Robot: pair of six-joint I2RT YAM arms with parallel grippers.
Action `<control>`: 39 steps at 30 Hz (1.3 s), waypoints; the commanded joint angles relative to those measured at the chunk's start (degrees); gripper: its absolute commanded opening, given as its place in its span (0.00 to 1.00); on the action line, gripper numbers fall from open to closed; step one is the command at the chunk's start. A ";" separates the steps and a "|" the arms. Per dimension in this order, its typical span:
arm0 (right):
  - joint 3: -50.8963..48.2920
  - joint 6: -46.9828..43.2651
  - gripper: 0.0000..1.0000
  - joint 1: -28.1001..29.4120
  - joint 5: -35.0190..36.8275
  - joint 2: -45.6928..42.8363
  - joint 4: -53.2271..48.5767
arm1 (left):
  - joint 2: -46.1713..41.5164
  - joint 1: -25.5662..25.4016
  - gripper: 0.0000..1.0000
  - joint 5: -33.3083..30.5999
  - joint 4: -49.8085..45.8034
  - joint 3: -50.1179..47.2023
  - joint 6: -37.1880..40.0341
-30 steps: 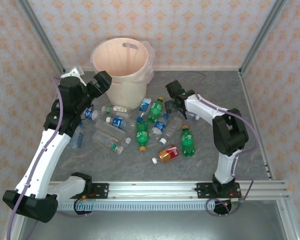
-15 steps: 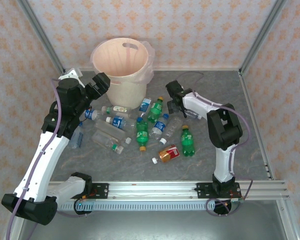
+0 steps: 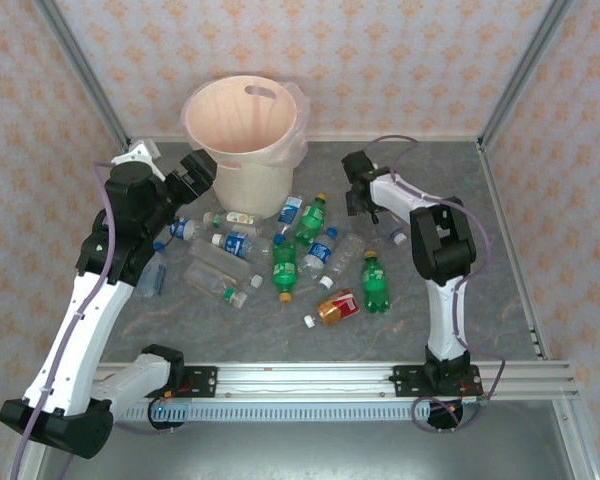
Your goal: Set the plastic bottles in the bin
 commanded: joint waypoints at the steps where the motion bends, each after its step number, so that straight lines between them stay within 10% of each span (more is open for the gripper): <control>1: 3.16 0.34 0.84 -0.22 0.21 2.59 -1.94 | -1.21 -0.46 0.99 -0.63 -1.71 1.44 1.10; 22: 1.53 0.85 0.42 -0.22 5.35 -1.93 -0.33 | -3.21 -0.51 0.99 0.43 -2.68 1.10 1.05; 39: 8.40 5.57 0.45 -0.25 -7.81 -20.82 2.96 | -2.90 -0.47 0.99 -0.15 -1.95 1.69 0.31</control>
